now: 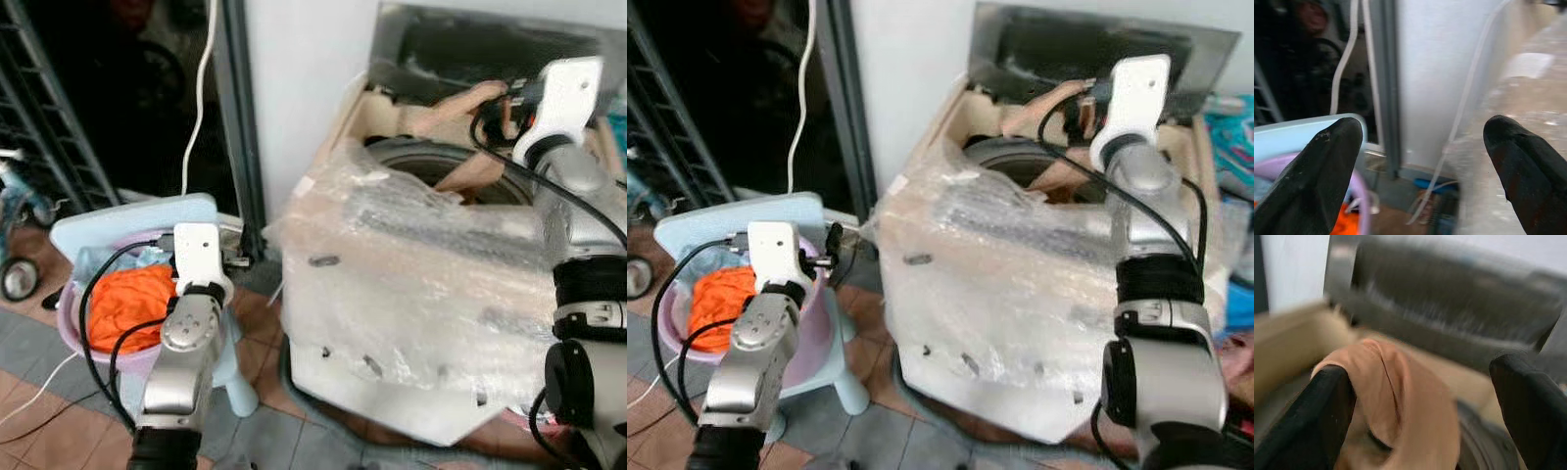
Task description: Clothes washing
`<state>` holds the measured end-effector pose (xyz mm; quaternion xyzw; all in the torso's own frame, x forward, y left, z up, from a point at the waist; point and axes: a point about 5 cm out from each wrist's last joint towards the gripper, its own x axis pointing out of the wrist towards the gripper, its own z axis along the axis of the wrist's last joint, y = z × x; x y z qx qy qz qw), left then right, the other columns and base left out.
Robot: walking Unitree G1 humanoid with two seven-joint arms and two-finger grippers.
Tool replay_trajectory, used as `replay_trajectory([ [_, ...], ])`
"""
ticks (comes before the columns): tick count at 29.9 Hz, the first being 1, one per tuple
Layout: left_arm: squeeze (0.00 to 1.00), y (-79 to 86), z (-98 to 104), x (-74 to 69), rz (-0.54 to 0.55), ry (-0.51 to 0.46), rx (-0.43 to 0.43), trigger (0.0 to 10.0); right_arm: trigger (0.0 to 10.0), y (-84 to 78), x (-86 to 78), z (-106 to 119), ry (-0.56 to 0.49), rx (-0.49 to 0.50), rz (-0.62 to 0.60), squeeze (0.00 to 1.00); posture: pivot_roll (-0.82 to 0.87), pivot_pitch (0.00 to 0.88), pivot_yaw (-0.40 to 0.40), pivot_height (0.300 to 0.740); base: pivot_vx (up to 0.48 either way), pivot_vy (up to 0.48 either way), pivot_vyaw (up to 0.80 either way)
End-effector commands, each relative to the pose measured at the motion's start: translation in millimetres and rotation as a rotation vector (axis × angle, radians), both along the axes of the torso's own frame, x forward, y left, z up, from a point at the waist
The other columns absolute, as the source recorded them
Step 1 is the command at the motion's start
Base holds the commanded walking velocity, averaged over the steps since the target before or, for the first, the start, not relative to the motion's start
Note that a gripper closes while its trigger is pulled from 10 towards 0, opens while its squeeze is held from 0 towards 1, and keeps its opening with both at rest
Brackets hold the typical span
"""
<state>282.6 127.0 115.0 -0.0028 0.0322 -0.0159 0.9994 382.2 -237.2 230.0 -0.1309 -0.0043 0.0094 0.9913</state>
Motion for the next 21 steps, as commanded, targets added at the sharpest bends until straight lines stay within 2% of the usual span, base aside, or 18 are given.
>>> replay_trajectory([
  [1, 0.0, -1.6, 3, 3.5, -0.01, -0.003, 0.013, 10.0, 10.0, 11.0, 1.7, 2, 0.029, -0.053, 0.084, 1.0, -0.06, 0.0, 0.008, 0.74, 0.0, 0.0, 0.0],
  [3, 0.0, -2.2, 4, 4.6, -0.014, -0.004, 0.014, 10.0, 10.0, 28.5, -3.7, -5, 0.094, -0.155, 0.282, 1.0, -0.06, 0.0, 0.009, 0.74, 0.0, 0.0, 0.0],
  [4, 0.0, -2.3, 4, 4.9, -0.016, -0.004, 0.015, 10.0, 10.0, 40.2, -10.0, -3, 0.103, -0.103, 0.413, 1.0, -0.06, 0.0, 0.01, 0.74, 0.0, 0.0, 0.0],
  [6, 0.0, -2.6, 4, 5.5, -0.018, -0.003, 0.015, 10.0, 10.0, 48.6, -14.2, 14, 0.052, 0.111, 0.524, 1.0, -0.06, 0.0, 0.008, 0.74, 0.0, 0.0, 0.0],
  [7, 0.0, -2.6, 4, 5.4, -0.019, -0.002, 0.016, 10.0, 10.0, 36.8, -6.8, 22, 0.022, 0.229, 0.426, 0.95, -0.06, 0.0, 0.008, 0.74, 0.0, 0.0, 0.0],
  [8, 0.0, -2.6, 4, 5.4, -0.02, -0.002, 0.016, 10.0, 10.0, 28.0, -1.4, 25, 0.01, 0.294, 0.345, 0.95, -0.06, 0.0, 0.008, 0.74, 0.0, 0.0, 0.0],
  [9, 0.0, -2.7, 3, 5.2, -0.019, -0.002, 0.016, 10.0, 10.0, 1.5, 6.6, 25, -0.004, 0.37, 0.11, 0.87, -0.05, 0.0, 0.004, 0.74, 0.0, 0.0, 0.0],
  [10, 0.0, -2.8, 3, 5.0, -0.018, -0.001, 0.016, 10.0, 10.0, -21.9, 8.3, 21, -0.005, 0.402, -0.091, 0.87, -0.05, 0.0, 0.003, 0.74, 0.0, 0.0, 0.0],
  [11, 0.0, -2.9, 3, 4.7, -0.017, -0.002, 0.015, 10.0, 10.0, -39.3, 5.7, 19, -0.022, 0.328, -0.227, 0.82, -0.05, 0.0, 0.0, 0.74, 0.0, 0.0, 0.0],
  [12, 0.0, -2.7, 3, 4.5, -0.014, -0.002, 0.015, 10.0, 10.0, -52.6, 0.8, 19, -0.042, 0.214, -0.305, 0.75, -0.04, 0.0, 0.0, 0.74, 0.0, 0.0, 0.0],
  [13, 0.0, -2.7, 3, 4.5, -0.014, -0.002, 0.015, 10.0, 10.0, -52.6, 0.8, 19, -0.042, 0.214, -0.305, 0.75, -0.04, 0.0, 0.0, 0.74, 0.0, 0.0, 0.0],
  [14, 0.0, -1.9, 3, 4.2, -0.011, -0.001, 0.015, 10.0, 10.0, -49.3, -0.6, 16, -0.029, 0.244, -0.278, 0.55, -0.05, 0.0, 0.001, 0.74, 0.0, 0.0, 0.0],
  [15, 0.0, -1.7, 3, 4.0, -0.01, -0.001, 0.015, 10.0, 10.0, -44.6, -1.2, 14, -0.02, 0.267, -0.241, 0.46, -0.05, 0.0, 0.002, 0.74, 0.0, 0.0, 0.0],
  [16, 0.0, -1.5, 3, 3.9, -0.01, -0.001, 0.015, 10.0, 10.0, -41.2, -1.7, 13, -0.014, 0.281, -0.215, 0.46, -0.05, 0.0, 0.002, 0.74, 0.0, 0.0, 0.0],
  [17, 0.0, -1.5, 3, 3.7, -0.01, 0.0, 0.016, 10.0, 10.0, -35.9, -2.6, 9, 0.005, 0.267, -0.179, 0.25, -0.05, 0.0, 0.004, 0.74, 0.0, 0.0, 0.0],
  [18, 0.0, -1.5, 3, 3.5, -0.011, 0.001, 0.017, 10.0, 10.0, -32.5, -3.2, 6, 0.019, 0.253, -0.158, 0.25, -0.05, 0.0, 0.004, 0.74, 0.0, 0.0, 0.0],
  [19, 0.0, -1.6, 3, 3.6, -0.012, 0.001, 0.018, 10.0, 10.0, -30.0, -4.1, 5, 0.016, 0.242, -0.141, 0.03, -0.05, 0.0, 0.005, 0.74, 0.0, 0.0, 0.0],
  [21, 0.0, -2.0, 4, 4.6, -0.015, -0.003, 0.02, 10.0, 10.0, -26.0, -1.9, 5, -0.027, 0.218, -0.123, 0.0, -0.05, 0.0, 0.007, 0.74, 0.0, 0.0, 0.0],
])
